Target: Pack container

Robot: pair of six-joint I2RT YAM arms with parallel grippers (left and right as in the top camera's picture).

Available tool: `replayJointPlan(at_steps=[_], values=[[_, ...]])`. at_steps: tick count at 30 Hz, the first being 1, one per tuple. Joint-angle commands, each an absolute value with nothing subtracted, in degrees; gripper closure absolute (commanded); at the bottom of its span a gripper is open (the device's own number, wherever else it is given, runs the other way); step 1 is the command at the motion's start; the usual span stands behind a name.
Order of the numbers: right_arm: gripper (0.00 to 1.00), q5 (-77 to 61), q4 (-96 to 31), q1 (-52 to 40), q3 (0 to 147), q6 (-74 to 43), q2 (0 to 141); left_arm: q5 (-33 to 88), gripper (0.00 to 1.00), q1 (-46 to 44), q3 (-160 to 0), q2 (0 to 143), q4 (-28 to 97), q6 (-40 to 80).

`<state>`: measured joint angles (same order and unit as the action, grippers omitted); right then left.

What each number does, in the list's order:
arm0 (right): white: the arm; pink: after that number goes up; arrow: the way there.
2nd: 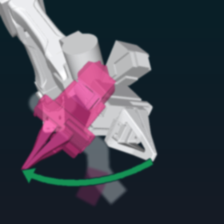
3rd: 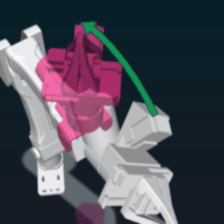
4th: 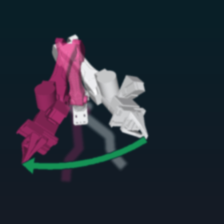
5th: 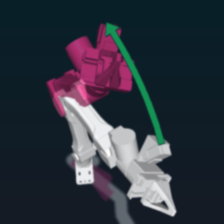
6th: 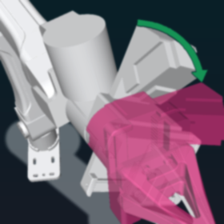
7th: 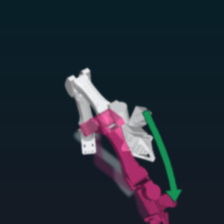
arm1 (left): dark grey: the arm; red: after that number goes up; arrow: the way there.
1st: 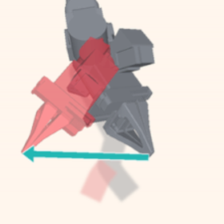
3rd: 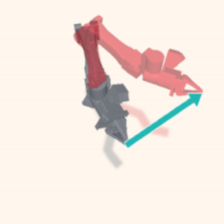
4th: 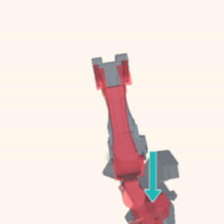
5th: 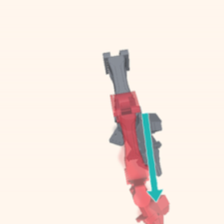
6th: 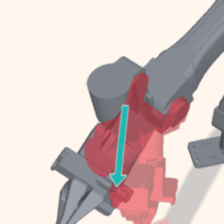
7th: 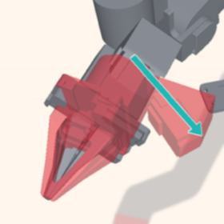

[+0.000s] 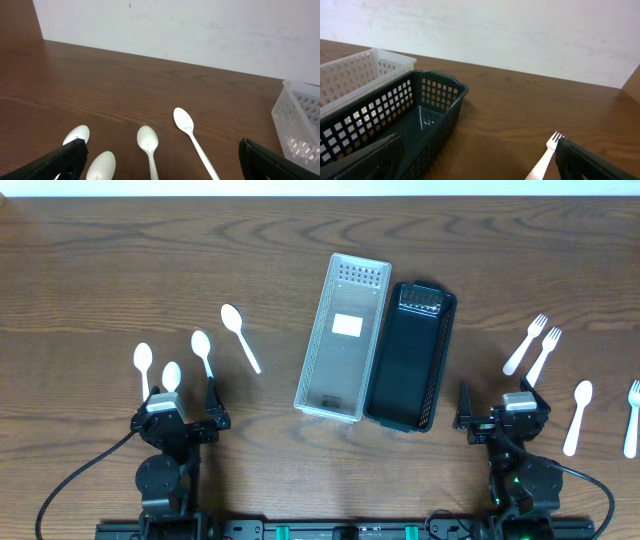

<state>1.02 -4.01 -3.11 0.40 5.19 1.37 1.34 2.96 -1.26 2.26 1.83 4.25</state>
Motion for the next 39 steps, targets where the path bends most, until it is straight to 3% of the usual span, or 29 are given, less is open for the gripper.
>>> replayJointPlan(at_steps=[1, 12, 17, 23, 39], values=[[0.01, 0.62, -4.29, -2.63, 0.32, 4.56, 1.08, 1.06, 0.02, 3.20, -0.27, 2.48, 3.95, 4.34], [0.01, 1.93, -4.10, -2.63, 0.32, 4.86, 1.08, 0.86, 0.02, 3.20, -0.27, 2.48, 3.75, 4.86], [0.01, 2.81, -4.08, -2.61, 0.32, -1.39, 1.10, 0.89, 0.02, 3.20, -0.56, 2.48, 3.84, 13.15], [0.01, 2.79, -3.86, -2.63, 0.32, -8.40, 1.13, 0.89, 0.02, 3.20, -5.13, 4.62, 3.88, 13.19], [0.01, 2.11, -3.40, -2.63, 0.36, -12.49, 3.40, 1.15, 0.02, 3.18, -32.86, 37.69, 4.89, 12.51]])
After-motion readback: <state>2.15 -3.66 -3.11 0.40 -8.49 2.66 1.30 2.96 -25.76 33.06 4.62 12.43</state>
